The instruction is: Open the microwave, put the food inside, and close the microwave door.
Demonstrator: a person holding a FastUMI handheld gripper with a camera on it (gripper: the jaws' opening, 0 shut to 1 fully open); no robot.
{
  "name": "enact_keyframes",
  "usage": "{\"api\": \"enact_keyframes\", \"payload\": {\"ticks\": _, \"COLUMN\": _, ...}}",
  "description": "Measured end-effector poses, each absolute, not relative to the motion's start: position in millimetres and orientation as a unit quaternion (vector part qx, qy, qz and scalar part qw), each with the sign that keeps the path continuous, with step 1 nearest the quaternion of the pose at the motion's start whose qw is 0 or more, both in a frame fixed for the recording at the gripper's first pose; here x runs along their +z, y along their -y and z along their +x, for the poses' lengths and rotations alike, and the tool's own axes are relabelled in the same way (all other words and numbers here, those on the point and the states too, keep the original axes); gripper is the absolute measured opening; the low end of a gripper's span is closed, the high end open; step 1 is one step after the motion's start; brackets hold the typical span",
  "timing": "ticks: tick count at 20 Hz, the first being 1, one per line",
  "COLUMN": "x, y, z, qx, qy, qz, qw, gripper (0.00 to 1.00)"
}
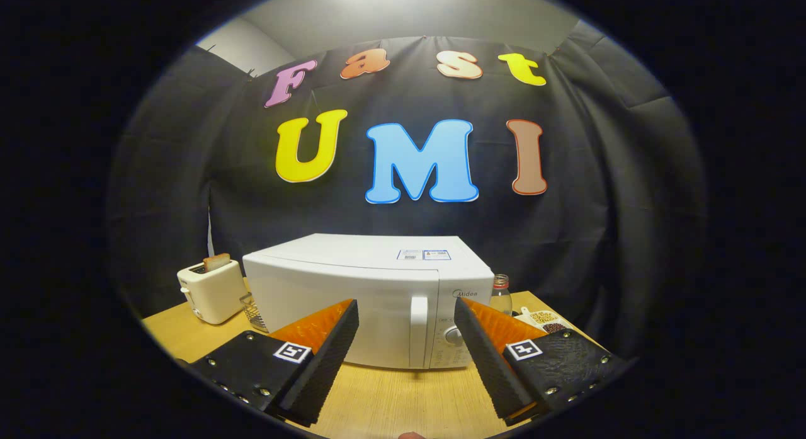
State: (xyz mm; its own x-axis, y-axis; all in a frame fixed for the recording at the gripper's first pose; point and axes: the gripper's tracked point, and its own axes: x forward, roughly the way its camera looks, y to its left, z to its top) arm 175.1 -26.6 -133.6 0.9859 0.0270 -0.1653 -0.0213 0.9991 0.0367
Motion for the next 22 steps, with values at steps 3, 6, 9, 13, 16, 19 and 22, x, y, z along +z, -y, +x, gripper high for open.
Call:
{"api": "enact_keyframes", "payload": {"ticks": 3, "x": -162, "y": 31, "z": 199, "qx": 0.011, "qy": -0.103, "qz": 0.014, "qw": 0.994, "gripper": 0.97}}
{"api": "enact_keyframes", "payload": {"ticks": 6, "x": -189, "y": 32, "z": 218, "qx": 0.01, "qy": -0.127, "qz": 0.014, "qw": 0.992, "gripper": 0.97}}
{"api": "enact_keyframes", "payload": {"ticks": 9, "x": -213, "y": 33, "z": 234, "qx": 0.007, "qy": -0.147, "qz": 0.011, "qw": 0.989, "gripper": 0.97}}
{"api": "enact_keyframes", "payload": {"ticks": 13, "x": -234, "y": 34, "z": 244, "qx": 0.002, "qy": -0.17, "qz": 0.011, "qw": 0.985, "gripper": 0.81}}
{"api": "enact_keyframes", "payload": {"ticks": 16, "x": -235, "y": 39, "z": 250, "qx": -0.005, "qy": -0.167, "qz": 0.007, "qw": 0.986, "gripper": 0.56}}
{"api": "enact_keyframes", "payload": {"ticks": 19, "x": -235, "y": 34, "z": 250, "qx": 0.005, "qy": -0.169, "qz": 0.012, "qw": 0.986, "gripper": 0.49}}
{"api": "enact_keyframes", "payload": {"ticks": 22, "x": -235, "y": 32, "z": 251, "qx": -0.003, "qy": -0.177, "qz": 0.006, "qw": 0.984, "gripper": 0.26}}
